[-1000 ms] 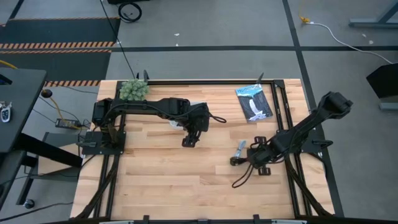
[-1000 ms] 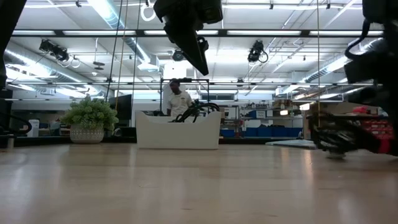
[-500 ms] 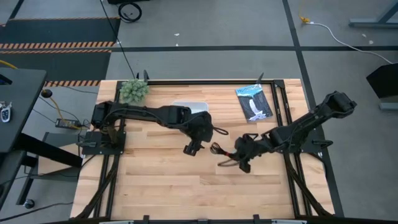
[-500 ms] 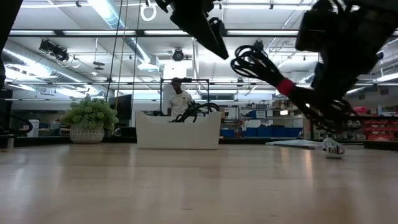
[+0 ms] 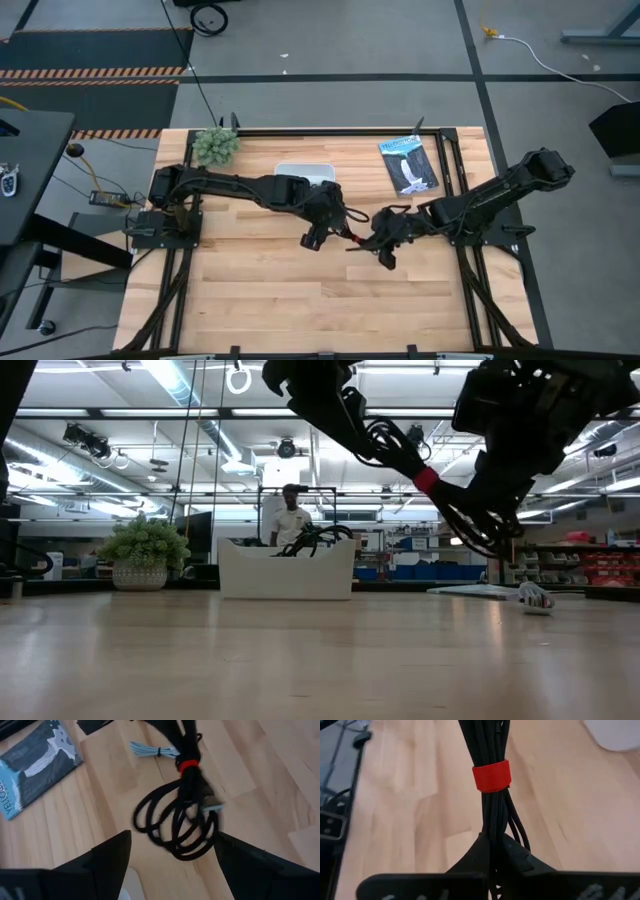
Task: Pick and place USB-C Cables
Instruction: Put the black charger cable into the white bin
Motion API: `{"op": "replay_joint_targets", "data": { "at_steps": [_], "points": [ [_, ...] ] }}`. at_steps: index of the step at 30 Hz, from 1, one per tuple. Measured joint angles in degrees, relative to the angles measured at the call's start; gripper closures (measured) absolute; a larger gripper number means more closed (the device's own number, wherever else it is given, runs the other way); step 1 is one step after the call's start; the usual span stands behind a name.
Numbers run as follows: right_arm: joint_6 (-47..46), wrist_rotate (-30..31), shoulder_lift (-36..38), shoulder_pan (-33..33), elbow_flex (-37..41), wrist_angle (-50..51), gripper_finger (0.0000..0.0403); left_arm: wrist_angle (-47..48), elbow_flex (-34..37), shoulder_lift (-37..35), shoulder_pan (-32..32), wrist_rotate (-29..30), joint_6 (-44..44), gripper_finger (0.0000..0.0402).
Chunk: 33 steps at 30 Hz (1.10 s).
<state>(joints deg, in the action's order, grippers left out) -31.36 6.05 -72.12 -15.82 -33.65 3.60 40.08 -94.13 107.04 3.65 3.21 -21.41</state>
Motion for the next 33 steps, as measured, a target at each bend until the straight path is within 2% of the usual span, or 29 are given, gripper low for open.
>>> {"op": "replay_joint_targets", "data": {
  "at_steps": [6, 12, 18, 25, 33],
  "points": [
    [1.7, -1.0, 0.0, -2.0, 0.0, -0.7, 0.0380, 2.8, 0.0, 0.0, -0.1, 3.0, 1.1, 0.0111],
    [6.2, 2.1, 1.5, -4.2, 0.0, -4.1, 0.0380, 5.3, 0.0, 0.0, -0.4, 2.8, 2.7, 0.0111],
    [8.8, 6.8, 3.1, -3.4, -0.1, -6.0, 0.0380, 1.7, 0.0, 0.0, -0.4, -4.1, 4.5, 0.0111],
    [7.6, 5.4, 0.0, -0.4, -0.1, -6.4, 0.0380, -4.6, 0.0, 0.3, -0.4, -4.5, 5.5, 0.0111],
    [-1.4, -0.1, -1.5, 3.9, -0.1, -1.7, 0.0380, -6.6, 0.0, 0.9, -0.4, -3.8, 0.4, 0.0111]
  ]
}}
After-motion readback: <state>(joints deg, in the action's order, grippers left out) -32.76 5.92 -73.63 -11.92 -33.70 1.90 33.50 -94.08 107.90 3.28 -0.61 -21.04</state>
